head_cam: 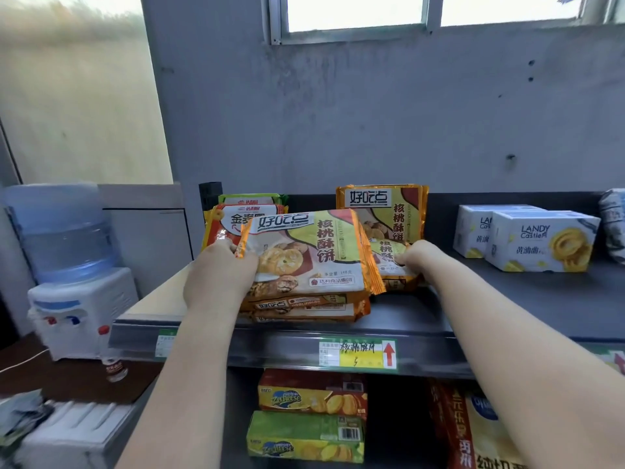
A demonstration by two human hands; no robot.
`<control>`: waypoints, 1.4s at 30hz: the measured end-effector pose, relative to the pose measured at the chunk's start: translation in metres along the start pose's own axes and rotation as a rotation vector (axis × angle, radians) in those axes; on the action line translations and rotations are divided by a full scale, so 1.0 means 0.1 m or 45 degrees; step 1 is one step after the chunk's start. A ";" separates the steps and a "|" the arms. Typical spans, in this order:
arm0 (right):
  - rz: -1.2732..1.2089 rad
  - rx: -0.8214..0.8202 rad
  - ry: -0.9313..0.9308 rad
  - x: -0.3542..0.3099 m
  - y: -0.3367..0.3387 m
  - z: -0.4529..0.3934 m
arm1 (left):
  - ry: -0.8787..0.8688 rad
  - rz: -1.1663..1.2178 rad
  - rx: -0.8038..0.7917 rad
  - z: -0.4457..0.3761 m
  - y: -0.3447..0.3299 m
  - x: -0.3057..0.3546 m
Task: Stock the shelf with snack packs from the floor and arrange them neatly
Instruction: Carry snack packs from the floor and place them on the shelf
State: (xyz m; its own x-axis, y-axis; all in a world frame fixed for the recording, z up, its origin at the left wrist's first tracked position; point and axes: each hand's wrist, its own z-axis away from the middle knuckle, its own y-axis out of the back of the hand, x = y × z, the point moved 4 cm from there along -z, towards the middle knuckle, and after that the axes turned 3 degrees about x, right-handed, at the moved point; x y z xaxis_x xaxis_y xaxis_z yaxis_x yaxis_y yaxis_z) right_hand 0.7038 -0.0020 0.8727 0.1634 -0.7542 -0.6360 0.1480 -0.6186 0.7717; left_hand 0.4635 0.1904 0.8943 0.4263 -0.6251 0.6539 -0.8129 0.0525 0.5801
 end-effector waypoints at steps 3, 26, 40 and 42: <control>-0.058 0.093 0.069 0.02 0.03 -0.06 | -0.021 -0.066 0.055 0.01 0.00 0.04; -0.483 0.609 -0.096 0.09 0.36 -0.38 | 0.001 0.026 -0.068 0.03 -0.27 0.20; -0.693 -0.410 0.306 0.05 0.29 0.68 | 0.146 0.801 -0.731 0.17 -0.51 0.41; -0.813 -0.207 0.394 0.16 0.44 0.63 | 0.061 0.889 -0.675 0.22 -0.61 0.60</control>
State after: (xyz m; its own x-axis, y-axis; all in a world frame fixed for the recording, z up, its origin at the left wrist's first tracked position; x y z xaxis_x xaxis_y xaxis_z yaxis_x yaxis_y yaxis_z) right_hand 0.6519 -0.0554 0.8975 0.2618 -0.1450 -0.9542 0.4459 -0.8586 0.2529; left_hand 0.5296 0.1320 0.8878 -0.0734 -0.2823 0.9565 -0.6077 0.7731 0.1816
